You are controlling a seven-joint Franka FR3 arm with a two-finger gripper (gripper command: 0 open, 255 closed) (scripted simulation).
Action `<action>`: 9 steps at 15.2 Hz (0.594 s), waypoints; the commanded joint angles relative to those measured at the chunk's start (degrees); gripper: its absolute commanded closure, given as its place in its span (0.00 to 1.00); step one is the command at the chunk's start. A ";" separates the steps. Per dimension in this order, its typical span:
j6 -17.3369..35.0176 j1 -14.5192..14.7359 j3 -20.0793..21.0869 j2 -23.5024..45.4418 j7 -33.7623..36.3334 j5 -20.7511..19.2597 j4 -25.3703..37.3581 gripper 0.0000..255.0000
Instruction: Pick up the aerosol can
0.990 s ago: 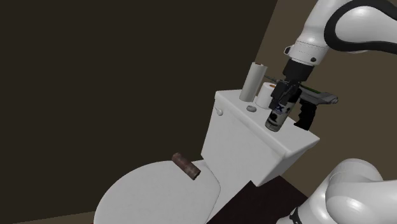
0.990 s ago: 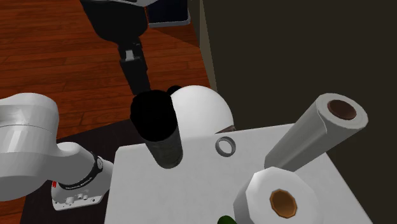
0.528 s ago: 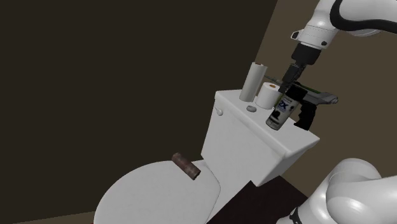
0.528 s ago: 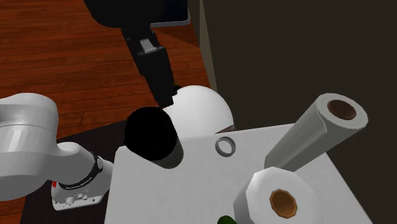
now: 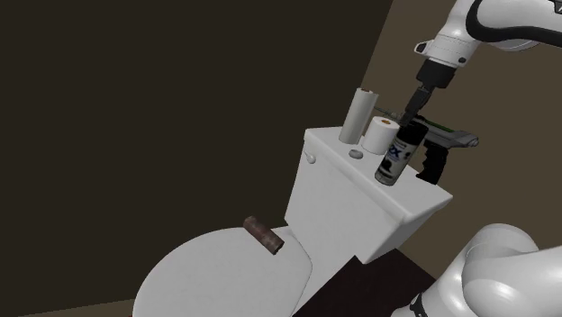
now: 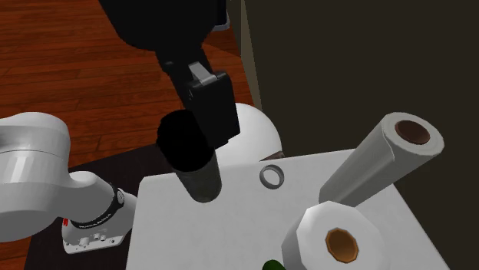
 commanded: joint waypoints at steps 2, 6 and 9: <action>2.08 -0.19 -0.34 -0.64 -0.11 -0.33 -2.66 0.00; 2.42 -0.25 -0.35 -0.93 -0.08 -0.40 -3.29 1.00; 2.36 -0.27 -0.30 -1.06 -0.04 -0.40 -3.38 1.00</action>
